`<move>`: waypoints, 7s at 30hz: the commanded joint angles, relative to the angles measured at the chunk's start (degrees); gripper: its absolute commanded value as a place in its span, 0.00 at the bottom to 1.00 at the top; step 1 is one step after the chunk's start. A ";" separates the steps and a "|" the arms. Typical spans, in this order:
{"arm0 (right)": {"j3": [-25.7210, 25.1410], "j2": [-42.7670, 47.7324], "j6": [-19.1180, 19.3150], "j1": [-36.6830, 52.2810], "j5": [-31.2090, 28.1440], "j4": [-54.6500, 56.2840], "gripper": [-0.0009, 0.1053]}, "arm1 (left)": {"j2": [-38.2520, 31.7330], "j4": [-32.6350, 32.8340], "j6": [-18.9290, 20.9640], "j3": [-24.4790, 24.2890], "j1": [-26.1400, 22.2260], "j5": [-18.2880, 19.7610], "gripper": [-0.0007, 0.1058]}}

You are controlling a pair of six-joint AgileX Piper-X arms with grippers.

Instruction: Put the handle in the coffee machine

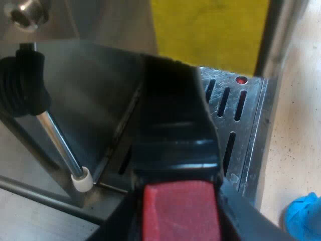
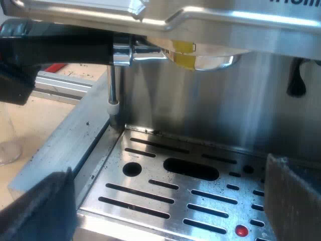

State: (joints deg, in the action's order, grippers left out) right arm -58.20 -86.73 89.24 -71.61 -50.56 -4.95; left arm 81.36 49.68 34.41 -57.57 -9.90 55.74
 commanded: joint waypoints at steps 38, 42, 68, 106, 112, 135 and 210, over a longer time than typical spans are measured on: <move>-0.11 -17.50 11.02 10.70 5.69 -31.68 0.43 | -2.23 -0.16 7.76 -3.34 0.20 10.03 0.01; -0.11 -20.75 11.77 11.69 5.79 -40.21 0.38 | -2.23 -0.16 7.76 -3.34 0.20 9.77 0.01; -6.70 -28.50 17.69 15.63 7.11 -52.93 0.35 | -2.23 -0.16 7.76 -3.34 0.20 8.03 0.01; -10.66 -28.15 24.20 15.28 3.88 -62.88 0.25 | -2.23 2.67 7.47 -3.34 0.20 5.56 0.65; -10.66 -27.32 24.20 15.28 1.72 -62.88 0.25 | -2.48 3.87 6.25 -3.44 -0.03 1.74 0.60; -10.66 -27.34 24.20 15.28 1.74 -62.88 0.25 | -8.23 4.49 12.67 -7.43 -2.12 -12.50 0.01; -0.38 -10.31 16.27 11.36 1.87 -30.70 0.33 | -13.34 5.25 36.51 3.38 11.54 -21.16 0.01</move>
State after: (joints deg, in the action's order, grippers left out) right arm -60.22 -101.27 106.62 -60.22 -48.99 -37.13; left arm 68.51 55.24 70.21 -54.21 1.32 34.06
